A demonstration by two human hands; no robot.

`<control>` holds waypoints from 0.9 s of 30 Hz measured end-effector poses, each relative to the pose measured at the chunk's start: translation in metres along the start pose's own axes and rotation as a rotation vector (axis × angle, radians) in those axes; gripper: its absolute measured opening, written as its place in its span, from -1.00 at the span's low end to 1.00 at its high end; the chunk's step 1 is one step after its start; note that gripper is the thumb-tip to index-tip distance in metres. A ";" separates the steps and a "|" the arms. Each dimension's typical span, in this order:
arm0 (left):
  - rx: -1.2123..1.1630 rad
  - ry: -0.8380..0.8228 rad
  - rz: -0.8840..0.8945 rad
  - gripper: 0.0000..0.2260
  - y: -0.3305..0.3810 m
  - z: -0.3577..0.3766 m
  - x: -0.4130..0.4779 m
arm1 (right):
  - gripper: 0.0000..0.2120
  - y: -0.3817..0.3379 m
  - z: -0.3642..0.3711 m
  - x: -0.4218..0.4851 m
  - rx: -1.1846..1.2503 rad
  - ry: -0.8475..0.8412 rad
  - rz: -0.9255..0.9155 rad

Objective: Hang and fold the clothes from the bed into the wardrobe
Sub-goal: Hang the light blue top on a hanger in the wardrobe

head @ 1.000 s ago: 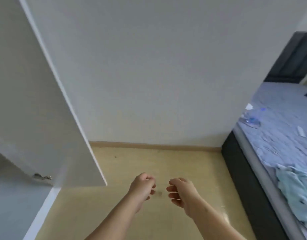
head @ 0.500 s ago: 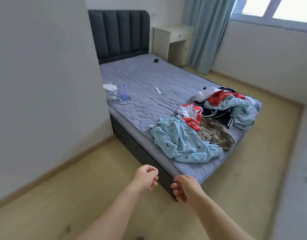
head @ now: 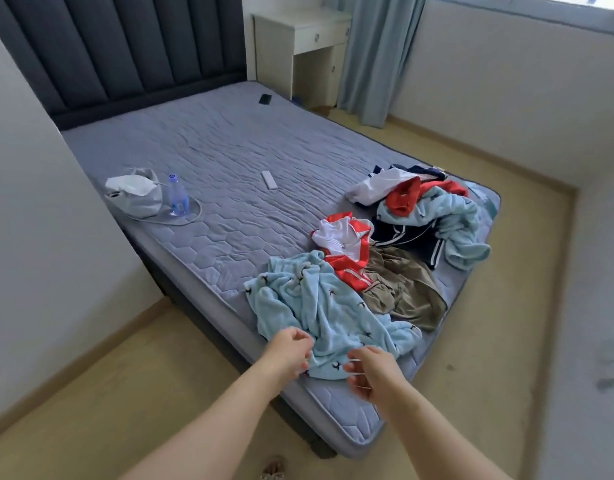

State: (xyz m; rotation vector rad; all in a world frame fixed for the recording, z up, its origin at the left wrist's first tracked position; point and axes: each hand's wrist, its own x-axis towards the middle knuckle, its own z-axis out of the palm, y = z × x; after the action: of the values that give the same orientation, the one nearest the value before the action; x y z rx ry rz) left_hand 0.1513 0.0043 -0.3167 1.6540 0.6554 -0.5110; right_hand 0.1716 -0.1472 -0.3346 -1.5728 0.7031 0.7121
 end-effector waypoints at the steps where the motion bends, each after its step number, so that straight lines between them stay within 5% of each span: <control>1: 0.011 -0.004 -0.008 -0.90 0.011 0.004 0.013 | -0.90 -0.009 -0.003 0.011 0.016 -0.010 0.015; 10: -0.020 0.068 -0.120 -0.90 0.079 0.055 0.129 | -0.89 -0.085 -0.062 0.123 -0.072 -0.047 0.095; 19: -0.285 0.361 -0.355 -0.88 0.088 0.104 0.230 | -0.88 -0.173 -0.103 0.243 -0.542 -0.210 0.015; 27: -0.259 0.505 -0.471 -0.87 0.081 0.118 0.294 | -0.81 -0.197 -0.091 0.317 -0.643 -0.258 -0.025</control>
State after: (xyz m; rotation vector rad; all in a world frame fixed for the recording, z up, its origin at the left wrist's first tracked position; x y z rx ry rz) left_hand 0.4273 -0.0806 -0.4711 1.3818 1.4432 -0.3156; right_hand 0.5288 -0.2305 -0.4494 -2.0081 0.2655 1.1750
